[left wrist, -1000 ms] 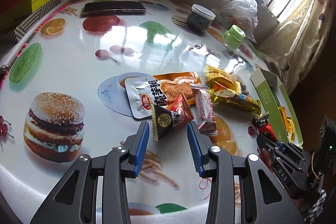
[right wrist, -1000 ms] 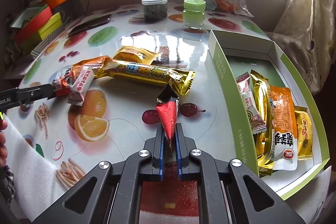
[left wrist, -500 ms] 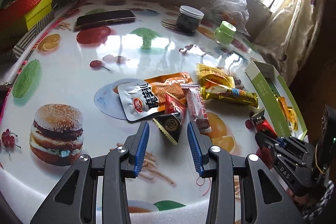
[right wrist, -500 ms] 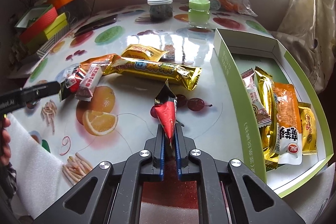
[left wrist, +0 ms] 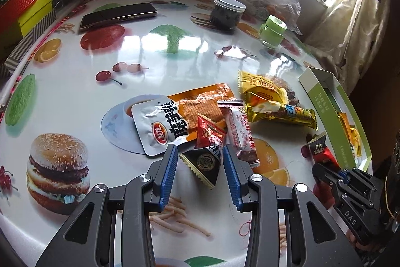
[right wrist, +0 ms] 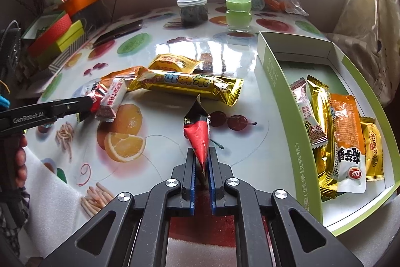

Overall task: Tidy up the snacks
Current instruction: 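Grasp the black triangular packet with the left gripper while the right holds the red packet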

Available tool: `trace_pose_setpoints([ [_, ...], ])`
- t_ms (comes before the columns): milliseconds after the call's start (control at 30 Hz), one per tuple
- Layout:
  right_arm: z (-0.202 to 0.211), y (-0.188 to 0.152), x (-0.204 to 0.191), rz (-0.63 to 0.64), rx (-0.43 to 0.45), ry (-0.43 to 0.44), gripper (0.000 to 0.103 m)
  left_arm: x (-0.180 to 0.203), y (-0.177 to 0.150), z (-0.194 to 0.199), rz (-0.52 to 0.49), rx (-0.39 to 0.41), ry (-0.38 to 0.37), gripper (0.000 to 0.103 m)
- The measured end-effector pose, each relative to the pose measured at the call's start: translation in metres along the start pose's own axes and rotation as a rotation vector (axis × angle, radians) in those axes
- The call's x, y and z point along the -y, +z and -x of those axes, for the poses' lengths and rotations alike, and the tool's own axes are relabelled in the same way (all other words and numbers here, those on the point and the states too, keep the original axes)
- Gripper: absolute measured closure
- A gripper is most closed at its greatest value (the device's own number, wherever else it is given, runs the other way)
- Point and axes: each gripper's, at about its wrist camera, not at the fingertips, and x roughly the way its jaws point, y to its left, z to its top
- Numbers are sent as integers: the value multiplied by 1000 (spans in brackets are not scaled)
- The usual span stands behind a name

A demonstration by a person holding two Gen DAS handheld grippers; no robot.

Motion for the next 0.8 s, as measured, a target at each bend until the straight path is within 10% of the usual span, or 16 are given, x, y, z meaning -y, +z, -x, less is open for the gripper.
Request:
trace_pose_setpoints([
  [800,3,-1,1,-5,4,5,95,3,-2,1,14,15,3,75],
])
